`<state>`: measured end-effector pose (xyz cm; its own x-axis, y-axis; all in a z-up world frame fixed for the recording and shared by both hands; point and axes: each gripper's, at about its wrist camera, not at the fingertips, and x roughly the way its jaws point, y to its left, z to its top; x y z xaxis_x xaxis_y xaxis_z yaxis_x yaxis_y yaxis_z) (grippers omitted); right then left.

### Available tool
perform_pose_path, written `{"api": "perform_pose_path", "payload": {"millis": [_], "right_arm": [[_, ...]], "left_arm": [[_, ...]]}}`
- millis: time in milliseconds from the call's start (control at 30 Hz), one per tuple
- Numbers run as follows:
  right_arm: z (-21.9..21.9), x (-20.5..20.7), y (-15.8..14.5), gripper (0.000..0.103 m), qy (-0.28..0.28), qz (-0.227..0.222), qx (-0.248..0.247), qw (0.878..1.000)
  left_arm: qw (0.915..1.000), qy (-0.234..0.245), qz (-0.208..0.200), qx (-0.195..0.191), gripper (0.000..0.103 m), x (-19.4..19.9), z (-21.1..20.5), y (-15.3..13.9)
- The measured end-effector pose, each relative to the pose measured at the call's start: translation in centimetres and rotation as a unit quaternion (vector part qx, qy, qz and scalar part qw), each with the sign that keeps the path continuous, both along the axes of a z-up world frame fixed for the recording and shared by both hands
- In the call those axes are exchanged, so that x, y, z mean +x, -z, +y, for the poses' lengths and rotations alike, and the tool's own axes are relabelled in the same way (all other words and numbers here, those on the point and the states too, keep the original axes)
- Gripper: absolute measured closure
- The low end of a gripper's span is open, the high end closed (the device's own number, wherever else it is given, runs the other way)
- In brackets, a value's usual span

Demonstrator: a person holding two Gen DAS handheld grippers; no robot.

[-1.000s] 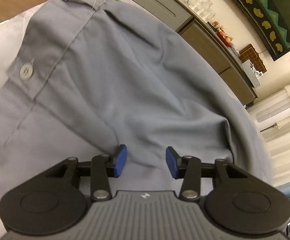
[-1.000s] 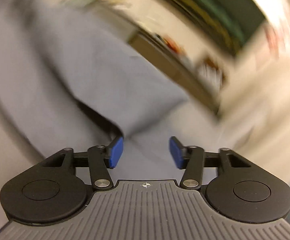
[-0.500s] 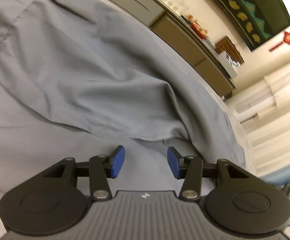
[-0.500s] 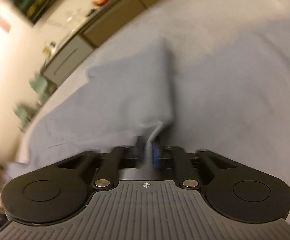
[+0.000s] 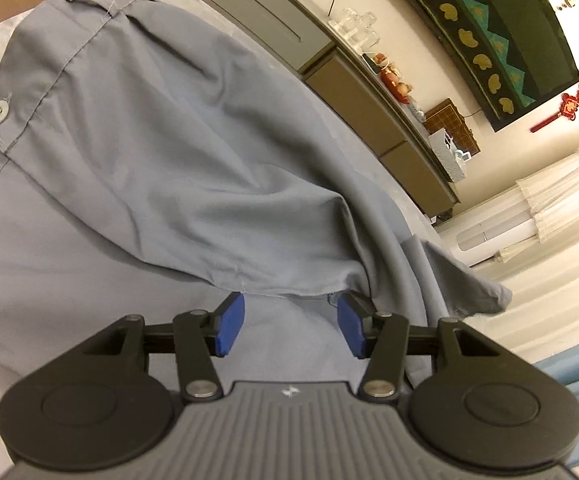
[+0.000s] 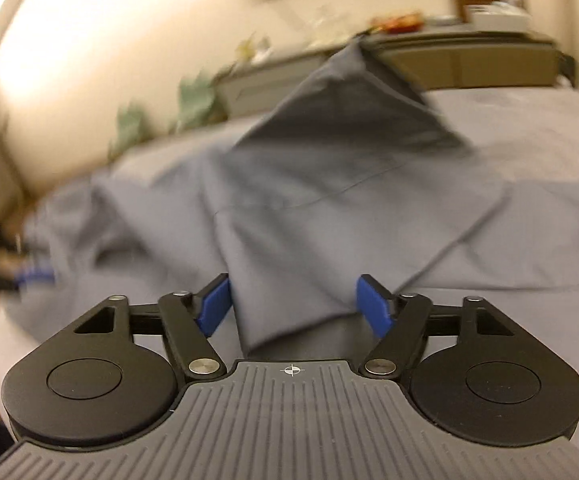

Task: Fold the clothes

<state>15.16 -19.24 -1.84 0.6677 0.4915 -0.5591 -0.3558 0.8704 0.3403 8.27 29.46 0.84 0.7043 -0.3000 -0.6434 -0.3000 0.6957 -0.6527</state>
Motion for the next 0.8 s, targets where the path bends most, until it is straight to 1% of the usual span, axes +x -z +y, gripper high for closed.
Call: {"api": "perform_pose_path", "payload": {"millis": [33,67,100,133,200,233,267,333,400,433,467,533,567,600,633,667,767,800], "right_arm": [[-1.4,0.4,-0.2,0.023,0.030,-0.005,0.023,0.999],[-2.8,0.8,-0.5,0.015,0.061,-0.008,0.045,0.997],[-4.1,1.4,-0.6,0.012,0.093,-0.006,0.059,0.994],[-5.5,2.5,-0.1,0.011,0.122,0.009,0.074,0.990],[-6.8,4.9,1.6,0.014,0.134,0.061,0.102,0.984],[-7.4,6.2,2.4,0.018,0.134,0.086,0.121,0.980],[-8.0,7.5,3.3,0.019,0.136,0.110,0.143,0.974],[-9.9,8.9,4.2,0.019,0.163,0.142,0.226,0.950],[-11.1,8.7,5.0,0.018,0.151,0.145,0.333,0.919],[-11.5,8.7,5.4,0.014,0.142,0.145,0.377,0.904],[-11.7,9.1,5.7,0.014,0.143,0.153,0.382,0.900],[-12.0,10.0,6.1,0.014,0.167,0.164,0.343,0.909],[-12.1,10.2,6.1,0.019,0.174,0.170,0.321,0.915],[-12.1,10.6,6.2,0.023,0.189,0.184,0.305,0.915],[-12.1,11.0,6.2,0.030,0.203,0.197,0.290,0.914],[-11.8,11.3,5.9,0.033,0.219,0.202,0.284,0.911],[-11.6,10.1,4.9,0.028,0.250,0.186,0.226,0.923],[-11.5,9.7,4.6,0.028,0.260,0.180,0.206,0.926]], "left_arm": [[1.0000,0.001,-0.001,-0.001,0.051,0.0,0.0,0.0],[1.0000,0.002,-0.002,-0.002,0.051,0.1,0.0,-0.1],[1.0000,0.003,-0.004,-0.002,0.051,0.2,-0.1,-0.2],[1.0000,0.003,-0.005,-0.003,0.051,0.2,-0.1,-0.3],[0.9999,0.010,-0.006,0.005,0.050,0.5,-0.6,-0.3],[0.9999,0.013,-0.007,0.009,0.049,0.6,-0.9,-0.4],[0.9998,0.015,-0.005,0.014,0.049,0.8,-1.1,-0.3],[0.9997,0.013,0.004,0.021,0.049,0.9,-1.2,0.0],[0.9996,0.009,0.013,0.025,0.049,0.9,-1.1,0.5],[0.9996,0.007,0.016,0.024,0.049,1.0,-0.9,0.6],[0.9996,0.006,0.016,0.023,0.049,1.0,-0.7,0.7],[0.9996,0.005,0.016,0.022,0.049,1.2,-0.5,0.7],[0.9996,0.007,0.014,0.023,0.049,1.3,-0.5,0.7],[0.9995,0.010,0.013,0.026,0.049,1.4,-0.6,0.6],[0.9994,0.012,0.012,0.030,0.049,1.4,-0.8,0.6],[0.9993,0.014,0.013,0.034,0.049,1.5,-0.9,0.6],[0.9994,0.010,0.018,0.029,0.049,1.5,-0.5,0.8],[0.9995,0.009,0.016,0.027,0.049,1.5,-0.5,0.8]]}}
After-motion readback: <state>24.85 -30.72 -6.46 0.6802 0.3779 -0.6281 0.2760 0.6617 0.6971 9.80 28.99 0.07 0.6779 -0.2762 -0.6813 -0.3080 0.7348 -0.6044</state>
